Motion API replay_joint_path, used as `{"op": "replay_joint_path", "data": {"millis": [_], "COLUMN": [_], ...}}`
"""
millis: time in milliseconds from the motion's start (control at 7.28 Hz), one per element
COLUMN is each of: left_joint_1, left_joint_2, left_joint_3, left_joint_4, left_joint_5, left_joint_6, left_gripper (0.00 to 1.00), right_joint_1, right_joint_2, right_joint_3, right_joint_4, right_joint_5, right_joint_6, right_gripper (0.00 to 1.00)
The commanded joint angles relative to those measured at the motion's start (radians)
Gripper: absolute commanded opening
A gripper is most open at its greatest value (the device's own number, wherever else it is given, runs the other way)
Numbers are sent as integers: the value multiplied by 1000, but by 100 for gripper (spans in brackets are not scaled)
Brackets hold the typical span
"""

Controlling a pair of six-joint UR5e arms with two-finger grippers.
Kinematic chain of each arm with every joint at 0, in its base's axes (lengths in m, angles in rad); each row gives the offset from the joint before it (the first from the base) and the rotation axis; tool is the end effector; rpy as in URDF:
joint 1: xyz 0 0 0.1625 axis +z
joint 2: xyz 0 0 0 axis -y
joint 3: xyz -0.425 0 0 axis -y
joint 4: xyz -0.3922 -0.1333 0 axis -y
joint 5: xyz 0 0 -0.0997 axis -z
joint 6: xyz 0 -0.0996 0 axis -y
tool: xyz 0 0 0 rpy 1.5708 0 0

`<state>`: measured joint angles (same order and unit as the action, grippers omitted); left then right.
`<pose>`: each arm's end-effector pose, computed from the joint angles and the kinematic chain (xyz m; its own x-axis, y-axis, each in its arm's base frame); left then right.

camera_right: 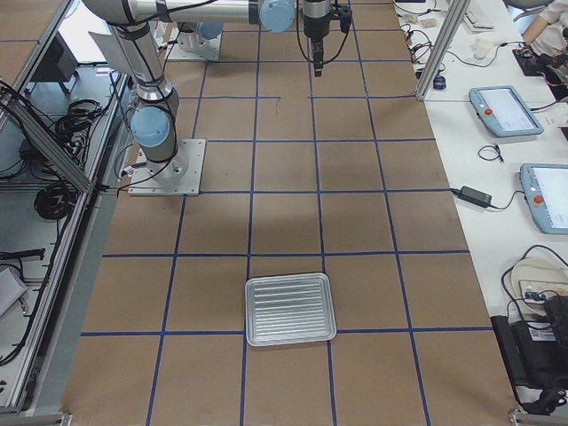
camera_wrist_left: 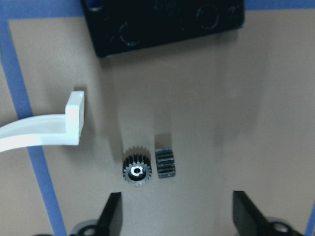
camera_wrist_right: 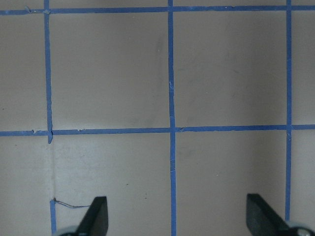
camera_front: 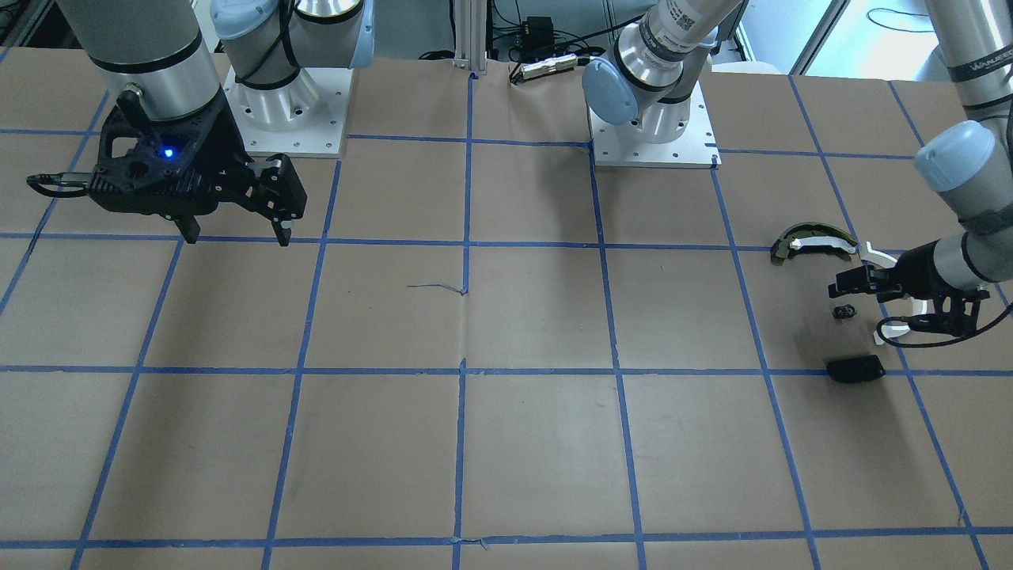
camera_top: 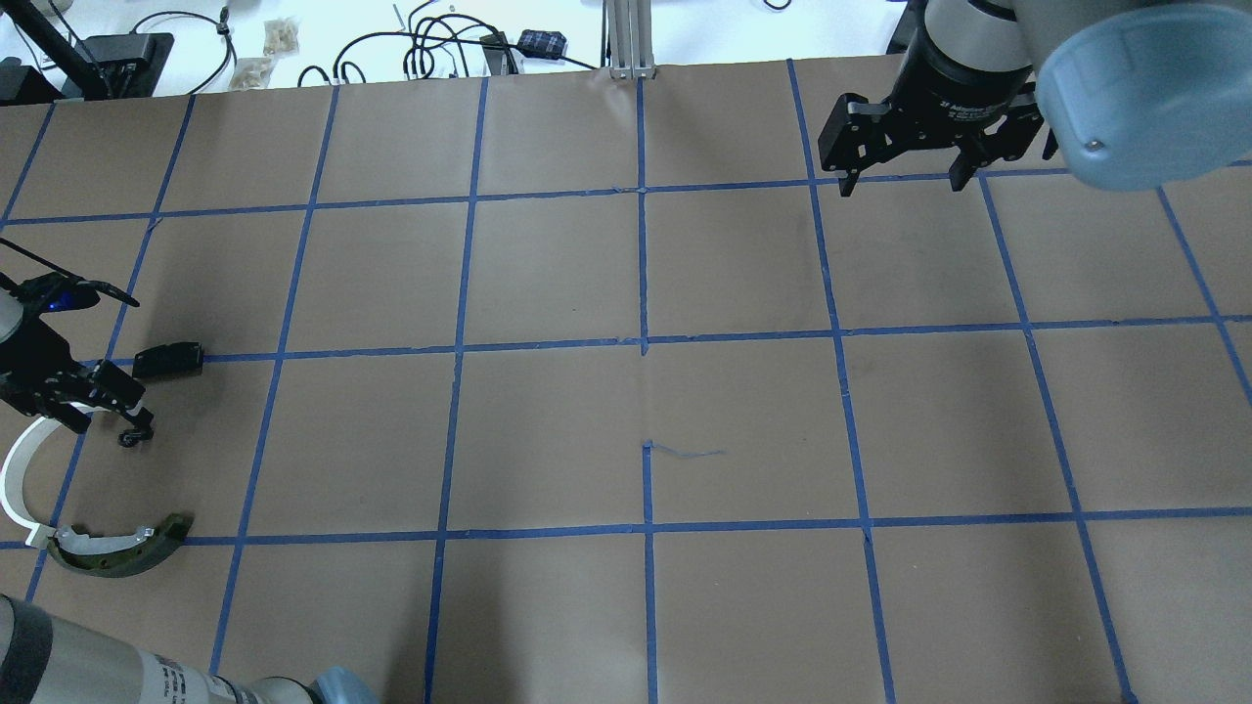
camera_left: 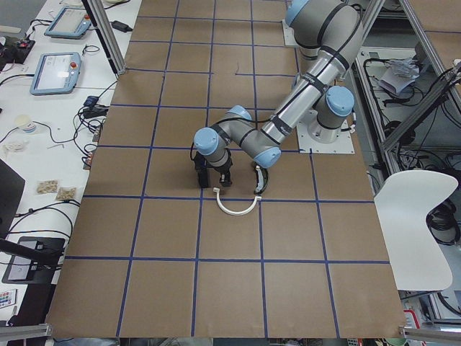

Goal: Place bearing gear from tray to pile

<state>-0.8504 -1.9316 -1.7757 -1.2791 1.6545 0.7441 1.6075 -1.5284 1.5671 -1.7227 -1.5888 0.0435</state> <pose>0.2691 -0.4960 0.2274 -0.9921 0.0189 0.1241 0.0501 0.9660 0.2536 0.1505 -0.5151 0.4843 -0.9999 0.0086 0.0130 0.0070 0.9935 -0.1136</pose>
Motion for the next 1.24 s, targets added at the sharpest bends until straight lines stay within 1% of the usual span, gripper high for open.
{"op": "replay_joint_path", "data": {"millis": [0,137,275,412,549,687,824,962,1099], "left_joint_1": [-126,-236,-322,-385,-453,-510,-544,-576,-628], "left_joint_2": [63,94,159,234,296,308,307,327,342], "left_joint_3": [169,217,228,229,231,219,228,229,225], "left_joint_4": [-135,-149,-185,-224,-248,-275,-293,-290,-289], "left_joint_5": [-1,14,2,2,-21,13,30,16,-13], "left_joint_6": [-40,-58,-109,-205,-253,-376,-560,-609,-611], "left_gripper": [100,100,100,100,100,100,100,100,100], "right_joint_1": [0,0,0,0,0,0,0,0,0], "right_joint_2": [-3,-3,-3,-3,-3,-4,-6,-4,-4], "right_joint_3": [-1,-1,-1,1,2,5,5,5,5], "right_joint_4": [0,0,0,0,0,0,0,0,0], "right_joint_5": [0,0,0,0,0,0,0,0,1], "right_joint_6": [-1,-1,-1,-1,-1,-1,-1,1,1], "right_gripper": [100,100,100,100,100,100,100,100,100]}}
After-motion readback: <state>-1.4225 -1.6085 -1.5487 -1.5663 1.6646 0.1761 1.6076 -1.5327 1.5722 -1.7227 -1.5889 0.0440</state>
